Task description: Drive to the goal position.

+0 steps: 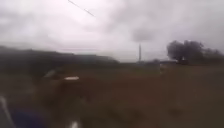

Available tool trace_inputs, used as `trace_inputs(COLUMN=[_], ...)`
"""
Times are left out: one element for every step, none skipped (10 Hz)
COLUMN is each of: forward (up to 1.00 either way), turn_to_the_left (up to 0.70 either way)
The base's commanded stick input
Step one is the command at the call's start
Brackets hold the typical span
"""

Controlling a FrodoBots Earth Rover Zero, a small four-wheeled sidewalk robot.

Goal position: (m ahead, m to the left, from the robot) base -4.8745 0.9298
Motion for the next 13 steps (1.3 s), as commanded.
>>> trace_inputs(forward=[0.00, 0.00, 0.00, 0.00, 0.00, 0.00, 0.00, 0.00, 0.00, 0.00, 0.00, 0.00, 0.00], turn_to_the_left=[0.00, 0.05, 0.09, 0.70, 0.70, 0.70, 0.70, 0.70, 0.70, 0.70, 0.70, 0.70, 0.70])
